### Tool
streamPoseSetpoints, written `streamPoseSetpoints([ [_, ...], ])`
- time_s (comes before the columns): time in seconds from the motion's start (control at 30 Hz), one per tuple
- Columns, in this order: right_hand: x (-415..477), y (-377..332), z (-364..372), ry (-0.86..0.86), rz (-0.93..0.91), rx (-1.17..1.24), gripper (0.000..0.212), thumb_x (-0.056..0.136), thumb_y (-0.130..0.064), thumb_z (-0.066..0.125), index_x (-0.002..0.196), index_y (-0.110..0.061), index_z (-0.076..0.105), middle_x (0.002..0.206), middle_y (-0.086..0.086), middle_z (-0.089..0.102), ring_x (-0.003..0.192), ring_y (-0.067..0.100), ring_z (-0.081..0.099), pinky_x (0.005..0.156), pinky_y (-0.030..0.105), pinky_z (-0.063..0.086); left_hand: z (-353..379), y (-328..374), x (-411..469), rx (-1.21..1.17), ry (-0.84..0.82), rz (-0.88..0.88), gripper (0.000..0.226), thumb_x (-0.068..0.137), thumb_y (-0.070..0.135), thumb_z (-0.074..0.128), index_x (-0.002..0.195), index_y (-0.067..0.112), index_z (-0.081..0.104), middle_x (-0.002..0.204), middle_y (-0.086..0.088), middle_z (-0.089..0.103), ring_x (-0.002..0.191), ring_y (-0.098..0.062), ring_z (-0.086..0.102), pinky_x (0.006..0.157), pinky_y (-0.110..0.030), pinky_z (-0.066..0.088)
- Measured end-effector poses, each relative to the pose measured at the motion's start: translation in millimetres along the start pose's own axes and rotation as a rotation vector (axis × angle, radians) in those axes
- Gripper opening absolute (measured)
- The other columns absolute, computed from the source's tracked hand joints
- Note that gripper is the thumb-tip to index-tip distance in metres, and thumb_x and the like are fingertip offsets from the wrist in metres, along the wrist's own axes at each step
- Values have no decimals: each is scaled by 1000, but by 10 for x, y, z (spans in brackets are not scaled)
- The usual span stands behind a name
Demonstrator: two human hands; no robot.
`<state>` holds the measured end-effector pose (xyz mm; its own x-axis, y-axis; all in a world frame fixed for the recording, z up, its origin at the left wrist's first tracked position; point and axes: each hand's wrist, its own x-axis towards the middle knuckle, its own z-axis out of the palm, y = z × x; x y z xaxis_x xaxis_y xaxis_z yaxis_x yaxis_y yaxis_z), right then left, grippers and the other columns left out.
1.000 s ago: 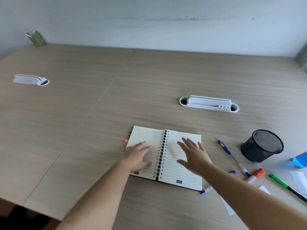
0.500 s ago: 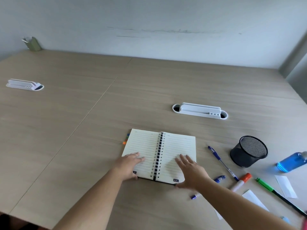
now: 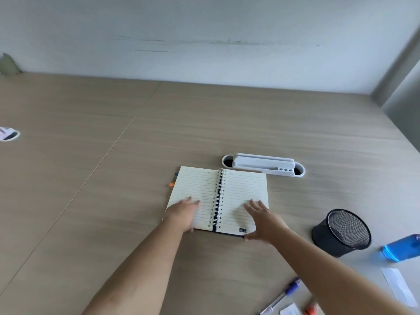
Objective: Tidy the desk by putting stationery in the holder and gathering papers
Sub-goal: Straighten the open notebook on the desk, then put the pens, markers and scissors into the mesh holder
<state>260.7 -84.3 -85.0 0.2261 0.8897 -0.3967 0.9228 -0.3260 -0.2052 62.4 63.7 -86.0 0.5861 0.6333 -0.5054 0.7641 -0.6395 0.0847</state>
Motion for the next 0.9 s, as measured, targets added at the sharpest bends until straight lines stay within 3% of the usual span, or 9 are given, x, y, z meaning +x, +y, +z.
streamPoseSetpoints([
  [0.23, 96, -37, -18, -23, -5, 33, 107, 73, -41, 75, 151, -21, 5, 162, 2, 0, 149, 25, -2, 118, 42, 21, -128, -29, 19, 76, -43, -41, 102, 74, 19, 79, 153, 22, 16, 160, -5, 21, 143, -22, 31, 110, -40, 39],
  [0.33, 85, -43, -9, -35, 10, 49, 107, 74, -40, 75, 151, -21, 3, 161, 2, -2, 149, 26, -2, 119, 42, 18, -113, 0, -12, 130, -31, -68, 100, 77, 22, 76, 154, 23, 12, 161, -4, 17, 141, -24, 36, 108, -40, 41],
  [0.47, -18, -103, 26, 0, 52, 25, 100, 78, -41, 71, 150, -16, 7, 161, 2, 5, 149, 24, 5, 114, 42, 31, -19, 38, -158, 157, -7, -120, 86, 84, 26, 67, 153, 18, 15, 159, -10, 22, 134, -27, 45, 103, -41, 46],
  [0.57, -200, -60, -12, 14, 59, 58, 83, 82, -38, 67, 147, -15, 22, 157, 0, 22, 146, 19, 19, 108, 41, 41, -2, 89, -337, 160, -18, -119, 77, 83, 34, 67, 147, 17, 27, 145, -8, 40, 126, -27, 52, 94, -39, 47],
  [0.63, -347, 30, -81, 42, 117, 135, 65, 84, -35, 64, 141, -17, 38, 148, 0, 40, 137, 20, 38, 104, 39, 43, -65, 177, -469, 176, 49, -72, 55, 85, 32, 62, 134, 15, 43, 130, -6, 50, 117, -26, 55, 87, -35, 43],
  [0.73, -597, 210, -187, 189, 198, 248, 35, 86, -25, 58, 120, -20, 60, 122, 3, 65, 108, 24, 61, 90, 33, 50, -174, 454, -611, 93, 175, 16, 39, 87, 26, 55, 123, 13, 50, 123, -7, 51, 111, -27, 55, 85, -36, 41],
  [0.8, -808, 313, -195, 265, 230, 281, 24, 86, -19, 54, 106, -19, 67, 104, 5, 72, 92, 27, 66, 80, 33, 54, -190, 731, -695, 11, 208, 99, 36, 88, 28, 55, 121, 14, 51, 123, -5, 53, 109, -27, 57, 83, -34, 42],
  [0.9, -1112, 437, -81, 276, 246, 279, 23, 85, -16, 51, 97, -19, 69, 96, 11, 72, 86, 31, 66, 75, 35, 55, -94, 1158, -799, -79, 179, 191, 34, 88, 33, 57, 118, 17, 55, 123, -2, 57, 109, -24, 58, 81, -30, 42],
])
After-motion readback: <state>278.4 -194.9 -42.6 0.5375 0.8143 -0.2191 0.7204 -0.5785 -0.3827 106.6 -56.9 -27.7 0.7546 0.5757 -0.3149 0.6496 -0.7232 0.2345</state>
